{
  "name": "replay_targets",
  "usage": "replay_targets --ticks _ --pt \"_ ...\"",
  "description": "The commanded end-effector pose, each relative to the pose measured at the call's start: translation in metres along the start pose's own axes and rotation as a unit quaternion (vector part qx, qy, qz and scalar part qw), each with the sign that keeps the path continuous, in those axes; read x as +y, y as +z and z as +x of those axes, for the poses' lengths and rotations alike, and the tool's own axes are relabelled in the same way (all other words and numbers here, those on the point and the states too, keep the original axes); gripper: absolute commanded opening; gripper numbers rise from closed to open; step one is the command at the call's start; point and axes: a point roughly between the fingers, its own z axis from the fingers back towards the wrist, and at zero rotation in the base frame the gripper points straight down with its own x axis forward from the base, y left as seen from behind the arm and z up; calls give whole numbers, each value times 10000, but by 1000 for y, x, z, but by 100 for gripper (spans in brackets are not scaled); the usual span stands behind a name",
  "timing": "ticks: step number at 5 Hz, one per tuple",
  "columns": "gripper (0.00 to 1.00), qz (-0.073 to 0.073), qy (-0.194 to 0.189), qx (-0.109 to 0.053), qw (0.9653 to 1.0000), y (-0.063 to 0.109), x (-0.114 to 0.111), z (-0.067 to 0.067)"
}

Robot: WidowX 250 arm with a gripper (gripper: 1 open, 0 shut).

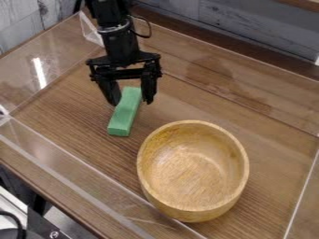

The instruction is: Put the green block in the brown bowl

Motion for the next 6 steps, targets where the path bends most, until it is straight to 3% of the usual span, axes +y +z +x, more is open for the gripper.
replay_targets --ticks 1,6 --pt "100 -87 91 -240 9996 15 0 9" --pt "100 -67 506 -270 9983 -27 15 13"
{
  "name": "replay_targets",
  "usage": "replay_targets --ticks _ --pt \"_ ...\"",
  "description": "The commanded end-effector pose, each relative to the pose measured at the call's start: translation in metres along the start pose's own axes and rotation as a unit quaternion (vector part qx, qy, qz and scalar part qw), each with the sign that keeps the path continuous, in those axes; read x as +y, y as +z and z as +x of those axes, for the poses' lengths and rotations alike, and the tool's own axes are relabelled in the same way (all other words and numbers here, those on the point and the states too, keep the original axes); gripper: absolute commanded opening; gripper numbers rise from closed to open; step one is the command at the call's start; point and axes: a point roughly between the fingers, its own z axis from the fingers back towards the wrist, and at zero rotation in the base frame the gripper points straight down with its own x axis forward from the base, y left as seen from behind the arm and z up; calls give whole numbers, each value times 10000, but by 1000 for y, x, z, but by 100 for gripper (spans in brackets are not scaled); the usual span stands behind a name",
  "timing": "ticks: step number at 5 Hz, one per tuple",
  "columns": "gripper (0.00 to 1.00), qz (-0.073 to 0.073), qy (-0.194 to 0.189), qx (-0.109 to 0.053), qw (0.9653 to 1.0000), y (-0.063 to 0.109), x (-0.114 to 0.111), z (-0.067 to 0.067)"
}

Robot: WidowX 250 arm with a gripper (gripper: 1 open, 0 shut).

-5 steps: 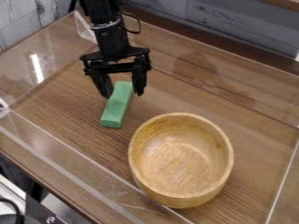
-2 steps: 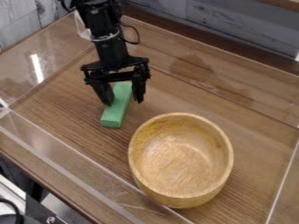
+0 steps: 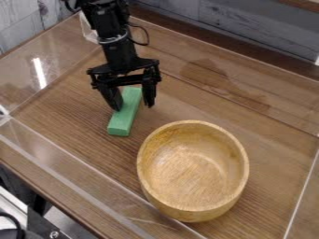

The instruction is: Put the green block in the brown bowl

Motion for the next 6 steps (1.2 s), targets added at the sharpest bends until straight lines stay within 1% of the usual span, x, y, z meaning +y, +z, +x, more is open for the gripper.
replay_targets --ticks 1,4,6 --pt "100 29 187 -15 9998 -13 10 3" --pt "100 54 411 36 9991 -35 19 6" --pt "100 88 549 84 9984 -45 23 6"
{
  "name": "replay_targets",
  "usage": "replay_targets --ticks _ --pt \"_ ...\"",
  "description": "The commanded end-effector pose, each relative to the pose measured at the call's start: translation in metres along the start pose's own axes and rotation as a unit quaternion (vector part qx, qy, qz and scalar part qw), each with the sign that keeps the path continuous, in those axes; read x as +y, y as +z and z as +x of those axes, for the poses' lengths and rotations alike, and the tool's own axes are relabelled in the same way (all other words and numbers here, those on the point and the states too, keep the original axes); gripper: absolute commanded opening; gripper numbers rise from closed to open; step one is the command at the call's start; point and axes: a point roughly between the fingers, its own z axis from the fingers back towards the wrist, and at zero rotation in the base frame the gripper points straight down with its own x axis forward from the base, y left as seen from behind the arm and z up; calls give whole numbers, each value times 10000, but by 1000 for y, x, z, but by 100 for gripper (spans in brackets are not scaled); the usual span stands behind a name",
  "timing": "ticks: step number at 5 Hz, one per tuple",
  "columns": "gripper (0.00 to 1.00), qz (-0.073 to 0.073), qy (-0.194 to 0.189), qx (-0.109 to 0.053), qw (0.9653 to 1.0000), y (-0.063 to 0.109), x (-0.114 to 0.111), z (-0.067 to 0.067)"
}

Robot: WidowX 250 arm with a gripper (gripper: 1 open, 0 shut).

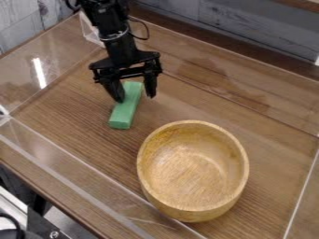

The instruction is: Put the green block in the brown bowl

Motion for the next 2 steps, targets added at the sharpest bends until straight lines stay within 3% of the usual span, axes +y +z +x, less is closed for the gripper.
replay_targets --ticks 1,2 --pt "100 151 322 474 9982 -40 22 -11" --pt "100 178 394 505 9978 -42 24 -12"
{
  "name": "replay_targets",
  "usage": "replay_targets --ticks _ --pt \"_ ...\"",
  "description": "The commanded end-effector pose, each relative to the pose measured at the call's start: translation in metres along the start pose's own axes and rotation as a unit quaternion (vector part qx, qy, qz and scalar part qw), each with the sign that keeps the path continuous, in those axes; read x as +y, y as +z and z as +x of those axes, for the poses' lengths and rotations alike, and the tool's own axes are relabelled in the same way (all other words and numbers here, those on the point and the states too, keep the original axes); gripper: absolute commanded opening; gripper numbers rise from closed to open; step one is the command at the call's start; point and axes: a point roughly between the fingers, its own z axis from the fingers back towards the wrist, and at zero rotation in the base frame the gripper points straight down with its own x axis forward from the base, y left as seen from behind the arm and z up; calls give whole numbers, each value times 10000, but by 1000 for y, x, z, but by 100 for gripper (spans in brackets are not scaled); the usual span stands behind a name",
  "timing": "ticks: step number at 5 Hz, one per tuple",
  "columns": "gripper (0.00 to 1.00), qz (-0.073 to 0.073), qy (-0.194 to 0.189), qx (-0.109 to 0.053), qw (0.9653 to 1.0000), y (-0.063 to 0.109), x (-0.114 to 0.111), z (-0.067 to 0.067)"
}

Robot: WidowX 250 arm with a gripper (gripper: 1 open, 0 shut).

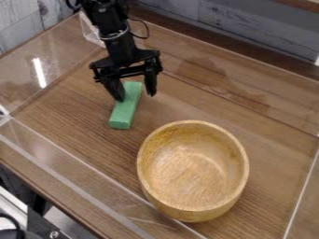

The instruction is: Put the green block in the brown bowl

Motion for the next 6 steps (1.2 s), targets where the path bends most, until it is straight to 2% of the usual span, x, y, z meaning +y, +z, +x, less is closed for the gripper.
replay_targets --ticks 1,6 --pt "100 202 336 560 9977 -42 25 -14" --pt "100 361 723 729 9941 -46 35 -17"
